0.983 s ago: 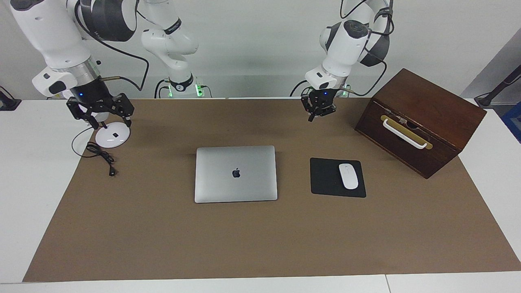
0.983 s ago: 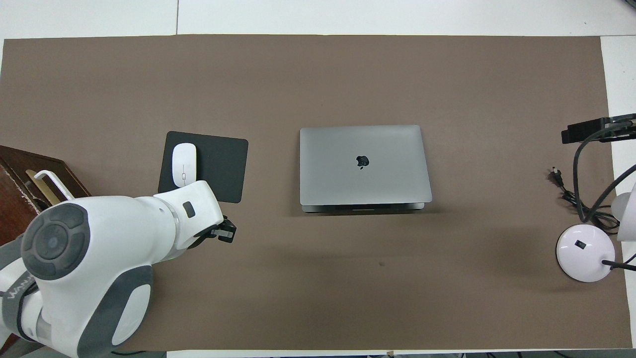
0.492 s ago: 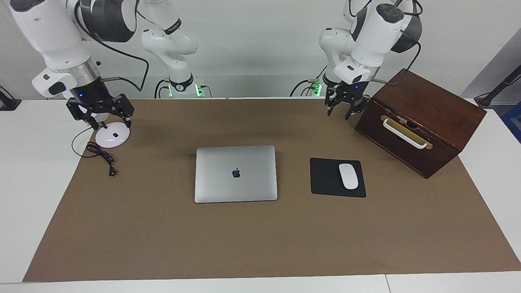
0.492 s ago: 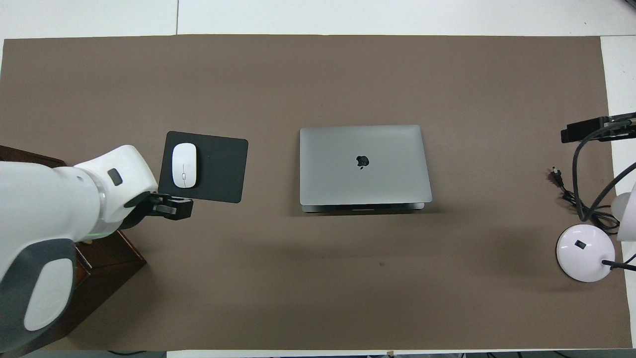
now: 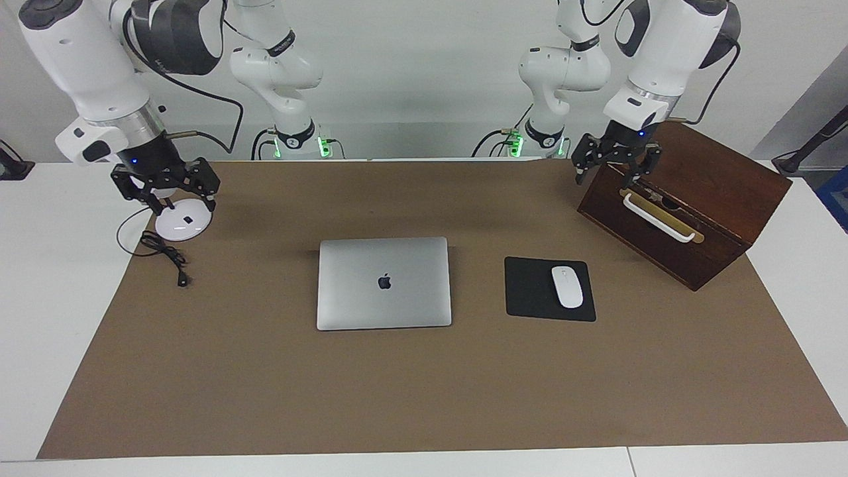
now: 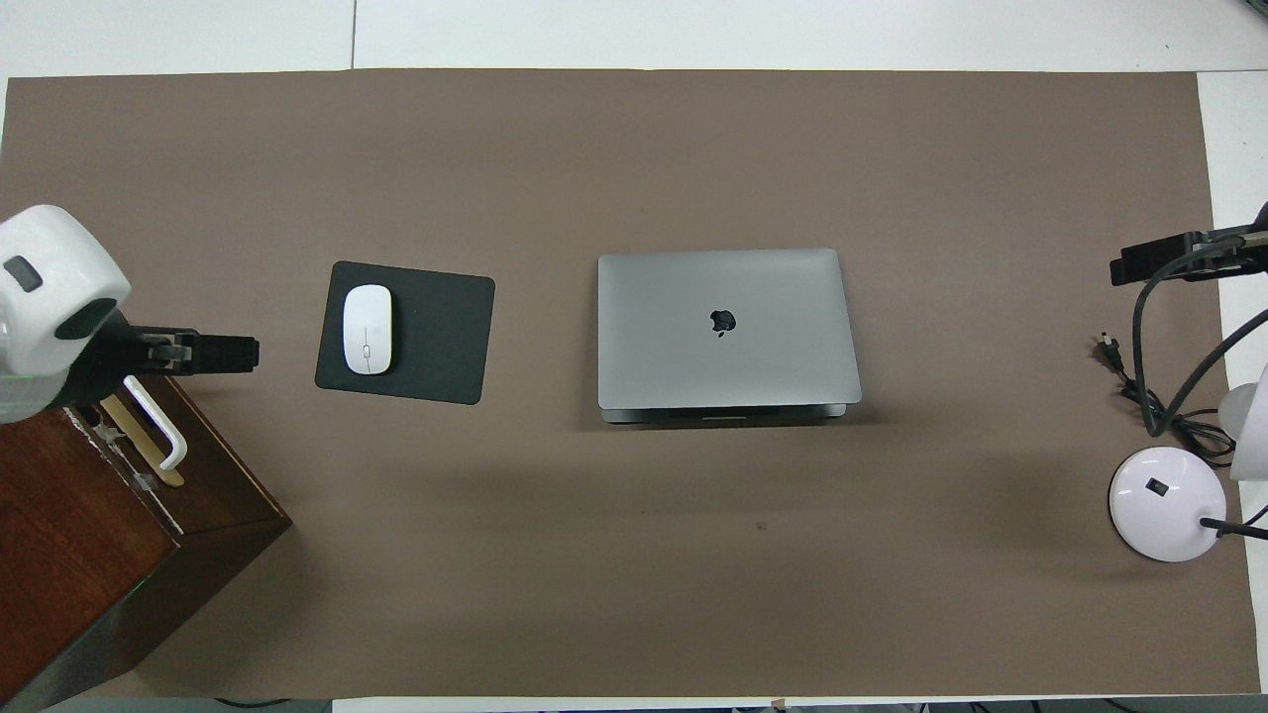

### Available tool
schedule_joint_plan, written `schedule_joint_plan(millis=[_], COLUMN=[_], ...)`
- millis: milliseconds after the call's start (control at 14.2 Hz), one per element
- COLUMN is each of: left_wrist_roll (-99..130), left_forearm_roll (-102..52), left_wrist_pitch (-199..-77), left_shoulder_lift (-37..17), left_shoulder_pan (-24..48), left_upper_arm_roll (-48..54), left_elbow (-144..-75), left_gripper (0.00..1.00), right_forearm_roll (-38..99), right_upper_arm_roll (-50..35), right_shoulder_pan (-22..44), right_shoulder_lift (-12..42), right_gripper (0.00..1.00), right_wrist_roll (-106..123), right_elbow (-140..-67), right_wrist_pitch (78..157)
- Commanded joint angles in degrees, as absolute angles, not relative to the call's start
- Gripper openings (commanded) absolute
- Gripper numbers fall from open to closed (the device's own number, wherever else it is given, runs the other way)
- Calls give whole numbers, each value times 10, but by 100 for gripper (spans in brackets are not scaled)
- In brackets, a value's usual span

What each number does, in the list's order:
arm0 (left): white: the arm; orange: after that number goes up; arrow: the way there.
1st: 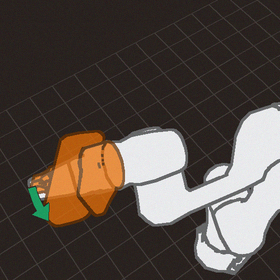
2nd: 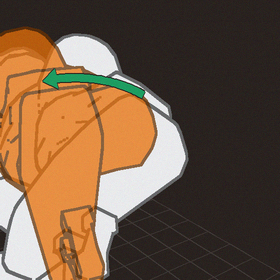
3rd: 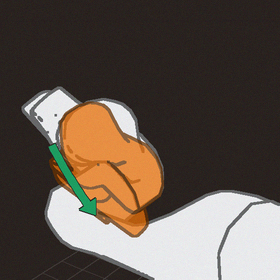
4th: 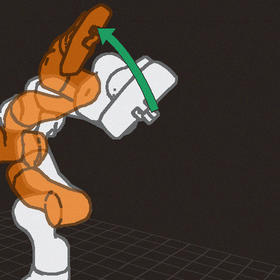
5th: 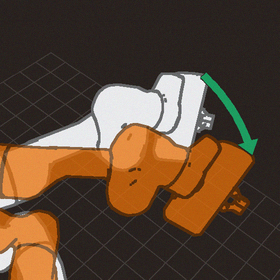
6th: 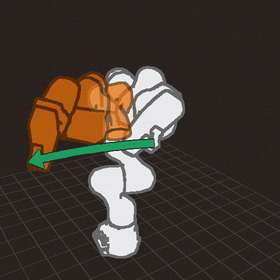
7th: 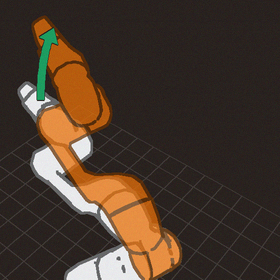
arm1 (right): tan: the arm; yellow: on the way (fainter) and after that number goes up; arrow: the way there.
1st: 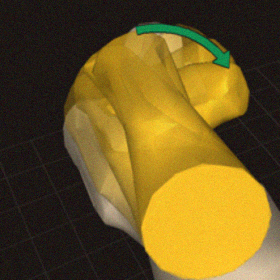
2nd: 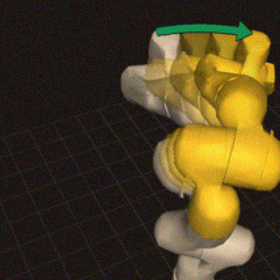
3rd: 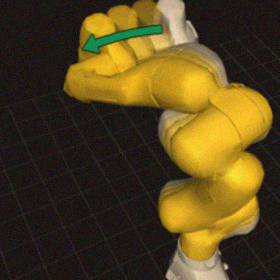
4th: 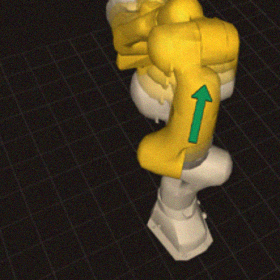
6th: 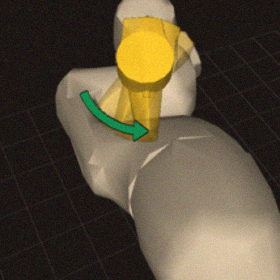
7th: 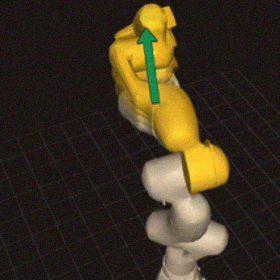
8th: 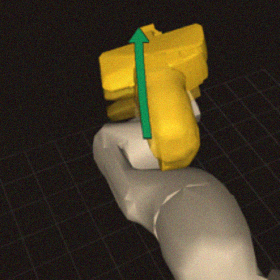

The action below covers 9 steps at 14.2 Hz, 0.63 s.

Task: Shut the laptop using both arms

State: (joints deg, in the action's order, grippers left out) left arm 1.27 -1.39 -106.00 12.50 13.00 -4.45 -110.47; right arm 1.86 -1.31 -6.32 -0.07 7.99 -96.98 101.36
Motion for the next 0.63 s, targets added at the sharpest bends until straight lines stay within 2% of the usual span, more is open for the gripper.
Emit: schedule_joint_plan(millis=[0, 211, 351, 562], left_wrist_roll=[17, 18, 18, 18], left_forearm_roll=[0, -4, -6, -15], left_wrist_pitch=[-1019, -985, -984, -950], left_shoulder_lift=[75, 52, 49, 2], left_shoulder_pan=[99, 58, 51, 40], left_upper_arm_roll=[-38, -39, -40, -41], left_elbow=[-1022, -968, -964, -910], left_gripper=[100, 100, 100, 100], right_forearm_roll=[16, 14, 12, 9], right_upper_arm_roll=[-15, -15, -15, -15], right_shoulder_pan=[-63, -63, -63, -63], right_shoulder_lift=[2, 3, 2, 2], right_gripper=[100, 100, 100, 100], right_wrist_roll=[69, 69, 69, 69], right_elbow=[-971, -969, -969, -969], right_wrist_pitch=[1013, 995, 968, 959])
